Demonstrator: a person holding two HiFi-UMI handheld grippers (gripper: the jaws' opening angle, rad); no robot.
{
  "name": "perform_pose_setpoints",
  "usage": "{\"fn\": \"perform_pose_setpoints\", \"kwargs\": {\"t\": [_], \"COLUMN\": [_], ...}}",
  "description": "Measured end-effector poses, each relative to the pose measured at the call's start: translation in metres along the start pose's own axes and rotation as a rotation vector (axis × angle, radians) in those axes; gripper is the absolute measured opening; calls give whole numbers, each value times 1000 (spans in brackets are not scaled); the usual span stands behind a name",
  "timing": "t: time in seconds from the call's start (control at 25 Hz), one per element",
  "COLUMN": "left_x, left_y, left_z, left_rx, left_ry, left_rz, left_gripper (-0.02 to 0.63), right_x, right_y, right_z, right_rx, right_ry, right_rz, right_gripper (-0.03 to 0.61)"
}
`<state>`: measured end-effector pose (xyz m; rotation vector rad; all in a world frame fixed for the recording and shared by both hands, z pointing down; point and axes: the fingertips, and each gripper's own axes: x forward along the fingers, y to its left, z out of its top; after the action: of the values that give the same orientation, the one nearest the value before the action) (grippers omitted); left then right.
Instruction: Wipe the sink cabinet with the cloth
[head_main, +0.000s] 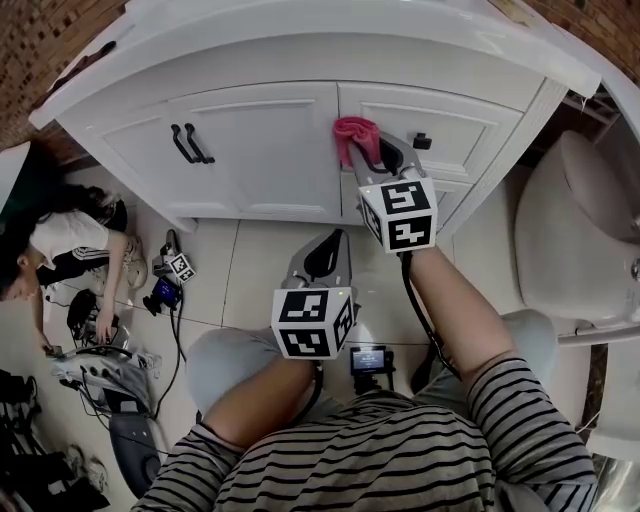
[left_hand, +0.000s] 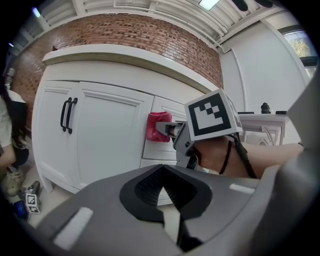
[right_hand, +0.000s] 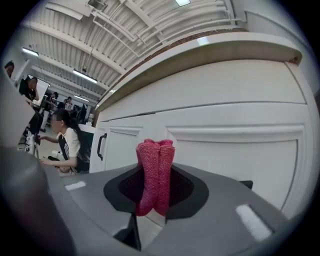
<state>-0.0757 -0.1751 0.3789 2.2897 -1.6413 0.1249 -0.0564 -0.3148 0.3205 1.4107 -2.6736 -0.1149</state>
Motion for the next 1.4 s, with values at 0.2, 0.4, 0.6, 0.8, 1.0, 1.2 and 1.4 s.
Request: {"fn": "perform_pose_setpoints", "kwargs": {"t": [0.2,0.4,0.6,0.8,1.0,1.2,1.4], "left_x": [2,7,11,10,9,7,5], "left_y": [-1,-8,-13,-23,-27,-20,-9], "left_z": [-1,-8,-15,-14,-9,-5,-4], "left_rx": [-14,10,28,36,22,17,-4], "left_ry": [9,26,47,44,27,17,11], "left_rz": [-13,-20,-20,-35,-49,-37,-10], "left_gripper": [-6,-6,-6,-6,-6,-6,-8], "right_x": [-31,-64,-96,-139,-125,-39,0], "right_y": [-40,-74,-133,-192,-140,-23,4], "right_z": [-14,-21,-37,-45,-43,-48,-62], "right_rx": [17,5,52,127,169,83,-1], "right_ry": [35,46,66,70,21,33,67], "right_rz": [-101,-145,-281,-438,-323,-5,48], "right_gripper": [97,95,94,95,94,94,95]}}
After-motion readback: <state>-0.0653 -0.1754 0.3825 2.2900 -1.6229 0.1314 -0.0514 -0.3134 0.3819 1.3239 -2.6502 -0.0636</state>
